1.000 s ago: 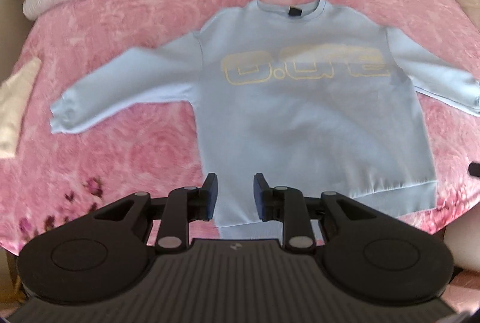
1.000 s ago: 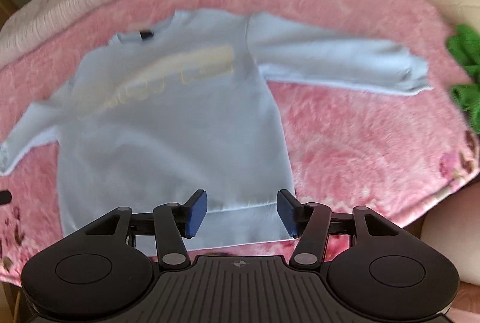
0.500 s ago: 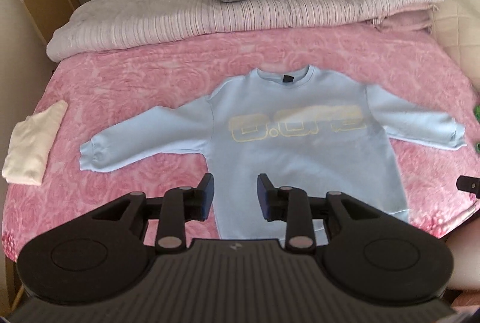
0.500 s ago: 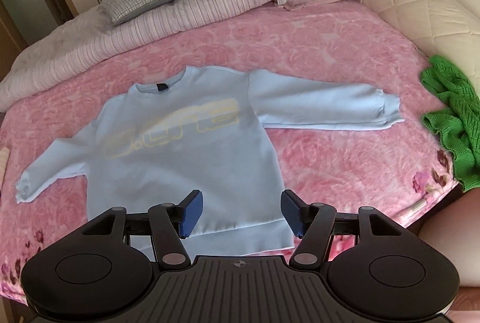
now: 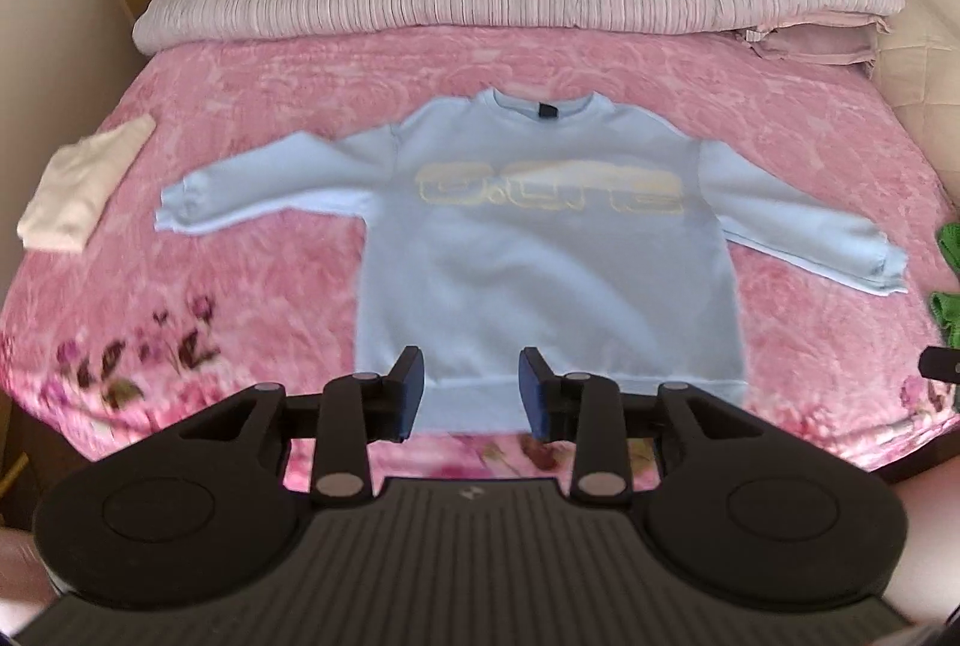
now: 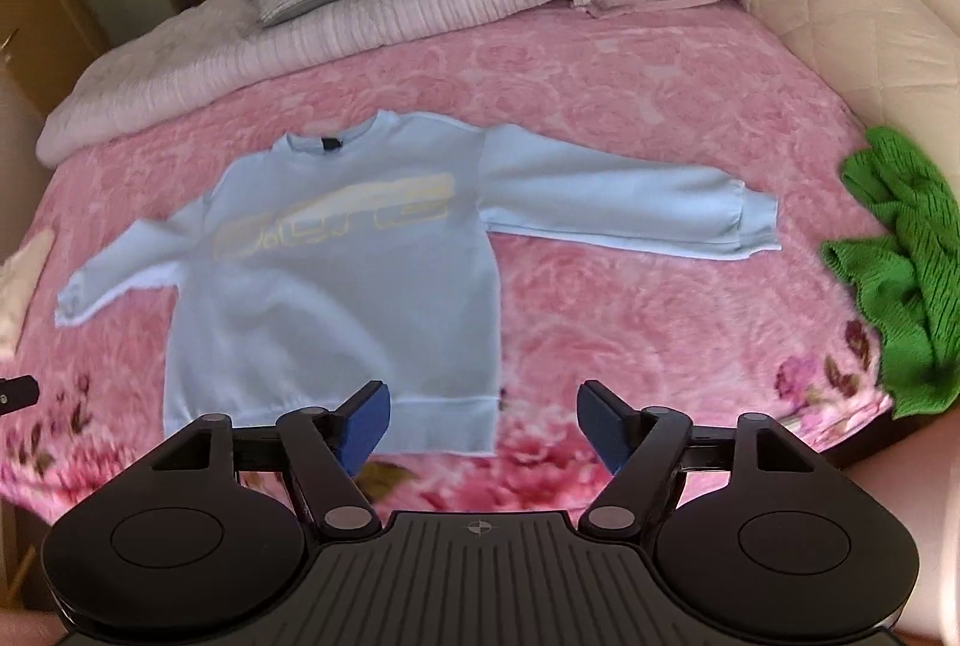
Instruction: Fold clothes
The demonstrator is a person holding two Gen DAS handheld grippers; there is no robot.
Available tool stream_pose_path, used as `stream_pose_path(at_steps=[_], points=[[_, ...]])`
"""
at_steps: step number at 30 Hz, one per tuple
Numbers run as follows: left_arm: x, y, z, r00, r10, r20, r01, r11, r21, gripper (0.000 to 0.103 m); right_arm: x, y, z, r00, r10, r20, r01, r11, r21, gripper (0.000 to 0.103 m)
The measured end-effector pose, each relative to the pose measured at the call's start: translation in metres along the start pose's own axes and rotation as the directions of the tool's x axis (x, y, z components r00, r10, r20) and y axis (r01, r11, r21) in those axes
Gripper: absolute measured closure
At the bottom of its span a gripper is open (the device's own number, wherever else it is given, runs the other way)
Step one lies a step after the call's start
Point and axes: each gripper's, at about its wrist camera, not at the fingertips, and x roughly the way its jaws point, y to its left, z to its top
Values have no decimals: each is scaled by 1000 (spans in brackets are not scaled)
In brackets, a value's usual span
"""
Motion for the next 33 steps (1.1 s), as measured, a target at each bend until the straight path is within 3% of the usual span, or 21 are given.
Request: stream_pose_path(at_steps=[7, 20, 33], points=[[-19, -22, -25, 999, 42, -5, -42, 999, -34, 70, -7, -20, -6, 999, 40, -18, -41, 997, -70, 29], [-31, -26, -34, 994, 111, -20, -112, 991, -78, 69, -3, 3, -10, 985, 159, -63, -169, 967, -192, 29], [-12, -31, -30, 992, 108, -61, -113, 990, -81, 68, 16, -2, -4, 982, 163, -99, -179, 965, -190, 29]])
